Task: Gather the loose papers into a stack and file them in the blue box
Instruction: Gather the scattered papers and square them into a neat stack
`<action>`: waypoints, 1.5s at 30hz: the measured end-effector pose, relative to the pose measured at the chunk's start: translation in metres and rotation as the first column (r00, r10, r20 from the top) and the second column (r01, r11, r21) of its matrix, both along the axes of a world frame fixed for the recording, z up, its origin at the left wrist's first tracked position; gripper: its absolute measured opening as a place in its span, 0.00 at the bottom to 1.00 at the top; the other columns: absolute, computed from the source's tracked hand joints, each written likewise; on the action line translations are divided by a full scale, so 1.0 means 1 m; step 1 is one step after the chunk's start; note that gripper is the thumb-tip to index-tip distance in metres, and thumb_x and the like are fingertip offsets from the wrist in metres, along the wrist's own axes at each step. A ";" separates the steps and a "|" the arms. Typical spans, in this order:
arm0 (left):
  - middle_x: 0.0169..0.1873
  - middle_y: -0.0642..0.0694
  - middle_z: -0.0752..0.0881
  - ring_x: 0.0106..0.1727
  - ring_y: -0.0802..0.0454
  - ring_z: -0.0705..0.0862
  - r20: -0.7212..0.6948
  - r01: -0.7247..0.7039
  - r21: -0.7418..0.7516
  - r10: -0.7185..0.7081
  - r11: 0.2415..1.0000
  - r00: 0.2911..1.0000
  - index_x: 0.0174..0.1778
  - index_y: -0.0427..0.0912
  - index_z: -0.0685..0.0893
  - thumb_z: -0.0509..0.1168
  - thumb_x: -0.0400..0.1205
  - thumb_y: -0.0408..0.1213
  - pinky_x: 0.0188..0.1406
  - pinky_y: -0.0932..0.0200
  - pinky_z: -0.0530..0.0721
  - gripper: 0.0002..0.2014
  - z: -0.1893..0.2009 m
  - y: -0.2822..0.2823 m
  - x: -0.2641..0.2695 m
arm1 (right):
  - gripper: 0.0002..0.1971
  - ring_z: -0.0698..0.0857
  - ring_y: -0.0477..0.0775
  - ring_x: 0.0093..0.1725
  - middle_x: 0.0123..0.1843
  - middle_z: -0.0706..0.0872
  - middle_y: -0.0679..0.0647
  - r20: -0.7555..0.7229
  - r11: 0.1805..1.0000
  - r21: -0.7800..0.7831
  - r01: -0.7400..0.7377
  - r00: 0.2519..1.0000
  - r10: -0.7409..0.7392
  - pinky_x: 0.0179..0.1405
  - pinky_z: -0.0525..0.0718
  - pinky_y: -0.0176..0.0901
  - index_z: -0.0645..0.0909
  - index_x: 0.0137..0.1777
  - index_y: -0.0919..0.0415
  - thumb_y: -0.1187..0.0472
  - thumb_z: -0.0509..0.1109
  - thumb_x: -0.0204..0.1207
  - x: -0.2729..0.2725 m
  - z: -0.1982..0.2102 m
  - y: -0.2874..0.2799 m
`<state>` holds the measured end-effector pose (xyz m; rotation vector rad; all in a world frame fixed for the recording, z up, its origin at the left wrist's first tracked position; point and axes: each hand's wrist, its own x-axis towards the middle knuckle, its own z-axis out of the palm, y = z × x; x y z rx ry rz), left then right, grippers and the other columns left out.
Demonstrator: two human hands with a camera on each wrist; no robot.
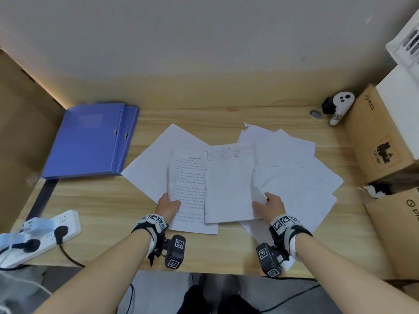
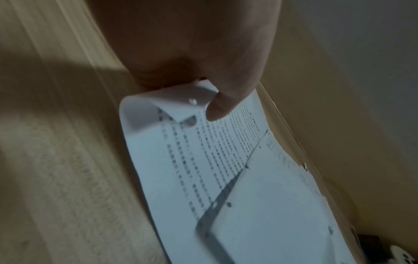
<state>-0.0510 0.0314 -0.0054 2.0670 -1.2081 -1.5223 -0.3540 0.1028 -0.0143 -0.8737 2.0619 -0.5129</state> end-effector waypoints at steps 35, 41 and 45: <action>0.49 0.47 0.85 0.50 0.44 0.84 0.606 0.614 0.044 -0.510 0.788 0.611 0.51 0.45 0.82 0.61 0.80 0.50 0.46 0.53 0.82 0.13 0.024 -0.130 0.113 | 0.06 0.85 0.55 0.49 0.51 0.87 0.49 -0.309 0.972 0.162 -0.171 0.927 0.214 0.49 0.85 0.48 0.82 0.47 0.49 0.57 0.66 0.73 0.077 0.022 -0.062; 0.64 0.36 0.75 0.65 0.36 0.76 0.680 0.612 0.016 -0.457 0.791 0.573 0.69 0.38 0.73 0.74 0.71 0.45 0.60 0.43 0.80 0.32 -0.008 -0.174 0.097 | 0.28 0.73 0.61 0.68 0.65 0.73 0.57 -0.527 0.958 0.286 -0.006 0.834 0.163 0.49 0.79 0.54 0.70 0.67 0.59 0.49 0.72 0.70 0.043 0.010 -0.053; 0.69 0.33 0.71 0.71 0.33 0.70 0.689 0.540 0.031 -0.409 0.841 0.598 0.74 0.34 0.68 0.79 0.65 0.53 0.67 0.39 0.76 0.47 -0.019 -0.180 0.092 | 0.41 0.70 0.63 0.67 0.63 0.69 0.60 -0.505 0.888 0.401 0.227 0.863 0.007 0.48 0.76 0.56 0.67 0.66 0.66 0.38 0.74 0.62 0.034 0.001 -0.047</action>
